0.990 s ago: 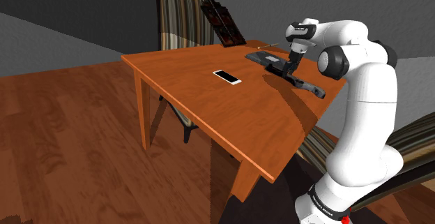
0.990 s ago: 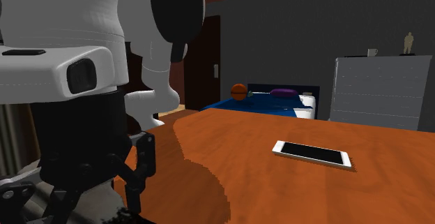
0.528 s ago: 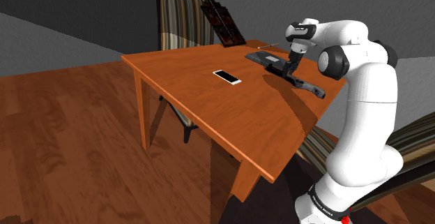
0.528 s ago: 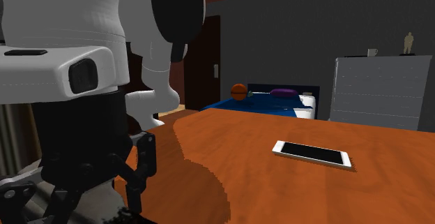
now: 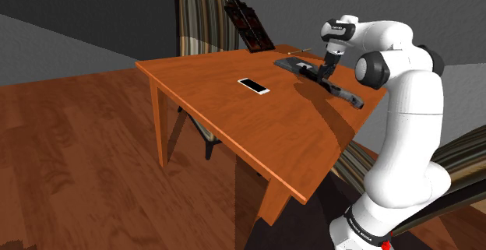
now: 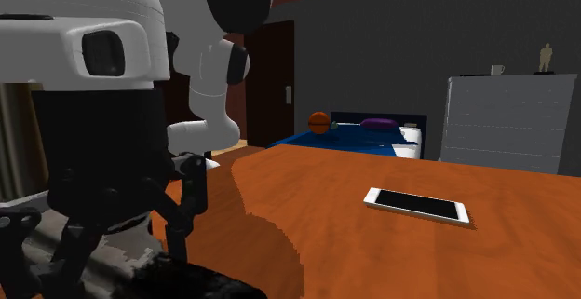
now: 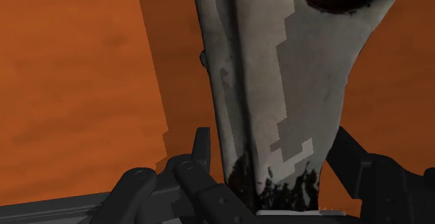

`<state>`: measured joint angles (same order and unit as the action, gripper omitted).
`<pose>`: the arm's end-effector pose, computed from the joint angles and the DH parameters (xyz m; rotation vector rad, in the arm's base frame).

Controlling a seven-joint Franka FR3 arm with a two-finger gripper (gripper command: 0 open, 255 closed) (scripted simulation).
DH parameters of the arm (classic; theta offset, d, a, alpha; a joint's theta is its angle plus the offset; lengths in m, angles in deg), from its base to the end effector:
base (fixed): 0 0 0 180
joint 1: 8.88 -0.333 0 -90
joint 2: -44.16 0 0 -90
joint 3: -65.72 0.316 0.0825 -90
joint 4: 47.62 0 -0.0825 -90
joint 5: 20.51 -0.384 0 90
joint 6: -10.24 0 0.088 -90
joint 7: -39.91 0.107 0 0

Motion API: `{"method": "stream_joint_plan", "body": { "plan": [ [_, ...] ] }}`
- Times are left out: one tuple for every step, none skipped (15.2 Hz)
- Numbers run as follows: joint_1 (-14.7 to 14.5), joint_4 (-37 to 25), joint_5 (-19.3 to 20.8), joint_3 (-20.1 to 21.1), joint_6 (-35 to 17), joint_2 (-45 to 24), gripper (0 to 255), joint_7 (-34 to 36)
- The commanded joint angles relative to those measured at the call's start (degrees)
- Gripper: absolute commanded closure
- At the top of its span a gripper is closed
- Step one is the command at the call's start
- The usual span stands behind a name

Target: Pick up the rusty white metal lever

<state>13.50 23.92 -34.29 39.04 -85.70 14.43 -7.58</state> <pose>0.5233 -0.4573 0.4840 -3.1012 0.0131 0.0287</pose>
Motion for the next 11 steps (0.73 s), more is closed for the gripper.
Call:
{"method": "stream_joint_plan", "body": {
  "plan": [
    [0.22, -1.52, 0.07, -0.07, 1.58, 0.11, 255, 0.11],
    [0.38, -2.47, 0.04, -0.08, 2.41, 0.01, 255, 0.17],
    [0.55, -3.46, 0.01, -0.08, 3.26, -0.12, 255, 0.22],
    [0.74, -4.49, -0.03, -0.07, 4.12, -0.27, 255, 0.28],
    [0.94, -5.55, -0.09, -0.07, 5.00, -0.44, 255, 0.33],
    [1.15, -6.67, -0.15, -0.06, 5.90, -0.64, 255, 0.39],
    [1.39, -7.83, -0.23, -0.04, 6.82, -0.87, 255, 0.45],
    [1.64, -9.05, -0.32, -0.02, 7.76, -1.13, 255, 0.50],
    [1.91, -10.32, -0.43, 0.01, 8.73, -1.42, 255, 0.56],
    [1.95, -10.52, -0.44, 0.02, 8.87, -1.47, 255, 0.57],
    [1.95, -10.51, -0.44, 0.02, 8.87, -1.47, 255, 0.57]
  ]
}}
